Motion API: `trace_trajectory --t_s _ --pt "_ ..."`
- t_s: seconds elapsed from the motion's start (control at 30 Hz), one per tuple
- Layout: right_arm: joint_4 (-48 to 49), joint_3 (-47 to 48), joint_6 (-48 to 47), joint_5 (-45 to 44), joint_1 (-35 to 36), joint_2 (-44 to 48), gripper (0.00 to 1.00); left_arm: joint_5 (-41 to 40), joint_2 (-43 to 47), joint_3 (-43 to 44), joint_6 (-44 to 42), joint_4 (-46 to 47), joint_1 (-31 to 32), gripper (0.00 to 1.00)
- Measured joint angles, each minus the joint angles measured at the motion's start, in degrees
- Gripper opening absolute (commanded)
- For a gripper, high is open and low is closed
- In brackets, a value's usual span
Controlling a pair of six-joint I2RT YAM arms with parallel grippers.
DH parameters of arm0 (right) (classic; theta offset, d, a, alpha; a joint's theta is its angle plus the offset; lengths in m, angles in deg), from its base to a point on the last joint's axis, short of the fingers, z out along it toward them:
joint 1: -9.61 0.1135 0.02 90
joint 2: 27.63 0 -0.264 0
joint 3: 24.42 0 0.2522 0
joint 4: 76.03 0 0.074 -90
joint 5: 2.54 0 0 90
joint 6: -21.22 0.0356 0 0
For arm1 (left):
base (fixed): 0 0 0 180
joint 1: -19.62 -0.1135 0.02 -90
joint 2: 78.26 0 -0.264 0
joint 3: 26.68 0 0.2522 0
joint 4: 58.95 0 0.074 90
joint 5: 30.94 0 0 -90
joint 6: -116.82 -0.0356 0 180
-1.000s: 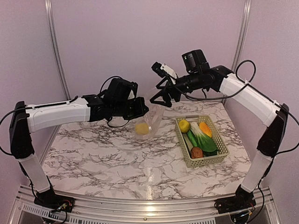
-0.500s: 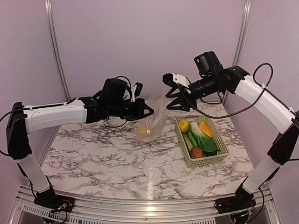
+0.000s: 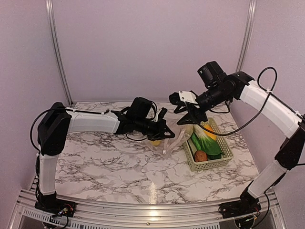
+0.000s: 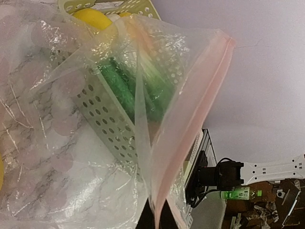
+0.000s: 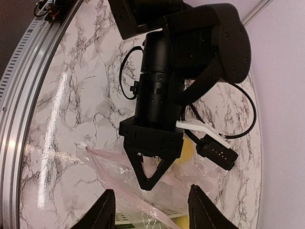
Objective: Place the food in the zip-top bag and seal the zipper
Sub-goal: Adjust the zipper food storage bag at the center of the board.
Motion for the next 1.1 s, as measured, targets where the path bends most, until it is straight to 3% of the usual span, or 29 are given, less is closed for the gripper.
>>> trace_trajectory --t_s 0.3,0.7,1.1 --pt "-4.04 -3.56 -7.54 -3.61 -0.46 3.21 0.34 -0.09 6.21 3.87 -8.28 -11.85 0.42 0.0" --pt "-3.96 -6.25 -10.91 -8.46 -0.28 2.27 0.37 -2.1 10.43 3.87 -19.26 -28.13 2.54 0.0" --pt "-5.9 -6.25 -16.22 -12.07 1.7 1.03 0.36 -2.08 11.02 2.67 -20.55 -29.97 3.34 0.0"
